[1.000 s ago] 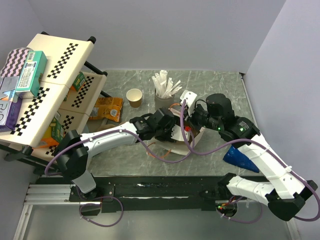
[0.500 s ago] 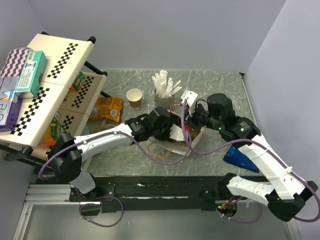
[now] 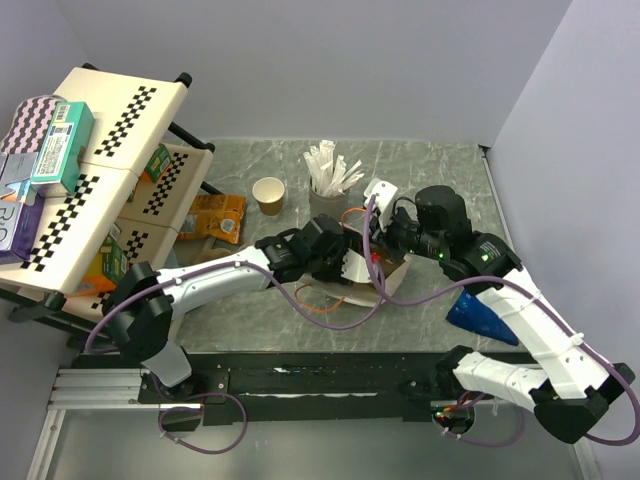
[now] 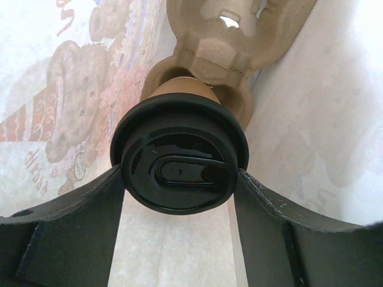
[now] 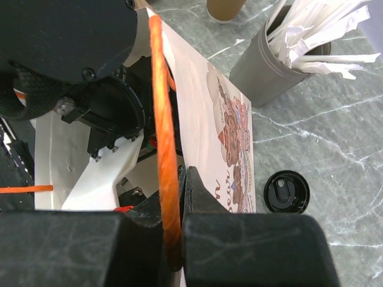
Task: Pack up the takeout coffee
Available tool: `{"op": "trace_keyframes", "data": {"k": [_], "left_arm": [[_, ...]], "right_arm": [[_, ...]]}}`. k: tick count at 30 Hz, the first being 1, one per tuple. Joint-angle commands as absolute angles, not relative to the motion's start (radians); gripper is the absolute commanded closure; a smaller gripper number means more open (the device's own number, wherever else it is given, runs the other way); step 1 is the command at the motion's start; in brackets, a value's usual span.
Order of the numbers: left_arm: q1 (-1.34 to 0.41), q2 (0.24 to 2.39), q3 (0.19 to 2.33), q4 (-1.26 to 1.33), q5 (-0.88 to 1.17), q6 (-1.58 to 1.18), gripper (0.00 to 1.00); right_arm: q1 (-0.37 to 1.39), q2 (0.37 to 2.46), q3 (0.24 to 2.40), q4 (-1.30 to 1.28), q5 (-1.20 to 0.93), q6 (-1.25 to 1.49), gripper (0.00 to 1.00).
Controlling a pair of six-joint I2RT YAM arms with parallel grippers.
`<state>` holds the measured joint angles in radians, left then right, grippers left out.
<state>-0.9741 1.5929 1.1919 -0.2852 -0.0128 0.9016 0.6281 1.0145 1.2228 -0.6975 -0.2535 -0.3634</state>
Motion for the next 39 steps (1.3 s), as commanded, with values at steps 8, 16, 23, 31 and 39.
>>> {"op": "trace_keyframes", "data": {"k": [8, 16, 23, 31, 39], "left_arm": [[-0.946, 1.623, 1.184, -0.210, 0.043, 0.920, 0.99], [-0.924, 1.695, 1.232, -0.238, 0.072, 0.914, 0.99], [-0.914, 1.747, 1.276, -0.233, 0.089, 0.922, 0.99], [-0.897, 1.821, 1.387, -0.339, 0.155, 0.911, 0.99], [-0.896, 1.850, 1.431, -0.373, 0.183, 0.927, 0.85]], "right_arm": [[0.568, 1.025, 1.246, -0.703, -0.357, -0.307, 1.00], [0.534, 1.039, 1.249, -0.712, -0.370, -0.307, 1.00], [0.511, 1.042, 1.246, -0.723, -0.380, -0.308, 1.00], [0.483, 1.046, 1.252, -0.724, -0.385, -0.304, 1.00], [0.456, 1.052, 1.255, -0.729, -0.354, -0.288, 1.00]]}}
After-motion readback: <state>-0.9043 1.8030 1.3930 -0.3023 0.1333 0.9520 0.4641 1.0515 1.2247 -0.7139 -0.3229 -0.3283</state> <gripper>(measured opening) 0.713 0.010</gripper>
